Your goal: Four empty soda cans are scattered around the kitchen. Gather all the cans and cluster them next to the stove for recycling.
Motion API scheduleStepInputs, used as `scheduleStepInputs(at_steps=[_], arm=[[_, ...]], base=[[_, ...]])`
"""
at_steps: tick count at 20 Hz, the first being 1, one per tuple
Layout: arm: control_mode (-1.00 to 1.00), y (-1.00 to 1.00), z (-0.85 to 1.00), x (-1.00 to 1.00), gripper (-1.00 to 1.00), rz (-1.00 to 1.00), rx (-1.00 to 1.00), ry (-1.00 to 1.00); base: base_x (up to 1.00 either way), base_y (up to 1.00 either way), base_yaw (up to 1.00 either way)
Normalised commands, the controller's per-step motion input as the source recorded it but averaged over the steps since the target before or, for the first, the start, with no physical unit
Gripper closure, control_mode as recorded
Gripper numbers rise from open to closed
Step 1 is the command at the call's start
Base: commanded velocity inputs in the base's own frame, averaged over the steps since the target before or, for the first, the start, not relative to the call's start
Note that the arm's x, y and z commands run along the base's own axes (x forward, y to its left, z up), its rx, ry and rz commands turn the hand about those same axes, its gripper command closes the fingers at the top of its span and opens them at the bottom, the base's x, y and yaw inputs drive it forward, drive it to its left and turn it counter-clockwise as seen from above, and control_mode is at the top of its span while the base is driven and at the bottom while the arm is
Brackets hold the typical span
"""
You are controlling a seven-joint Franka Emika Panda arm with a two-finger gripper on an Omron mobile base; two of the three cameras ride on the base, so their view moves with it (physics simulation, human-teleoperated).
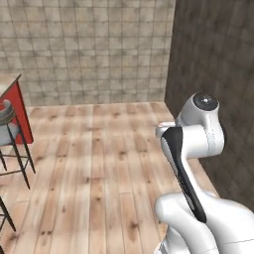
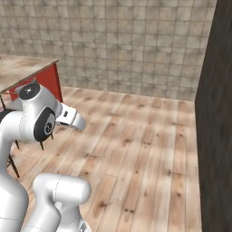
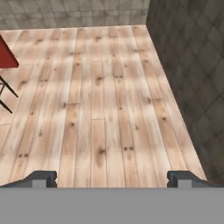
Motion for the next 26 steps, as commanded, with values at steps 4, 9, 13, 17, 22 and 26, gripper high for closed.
scheduleStepInputs(at_steps=[4,9,13,17,22,26], arm=[[1.00,0.00,0.00,0.00,-1.00,0.00,0.00,0.00],[1.00,0.00,0.00,0.00,-1.00,0.00,0.00,0.00],[1.00,0.00,0.00,0.00,-1.00,0.00,0.00,0.00],[1.00,0.00,0.00,0.00,-1.00,0.00,0.00,0.00],[1.00,0.00,0.00,0.00,-1.00,0.00,0.00,0.00],[1.00,0.00,0.00,0.00,-1.00,0.00,0.00,0.00]], base=[[0.95,-0.43,0.13],[0.97,-0.46,0.13],[0.96,-0.47,0.14],[0.95,-0.48,0.14],[0.95,-0.47,0.14],[0.94,-0.47,0.14]])
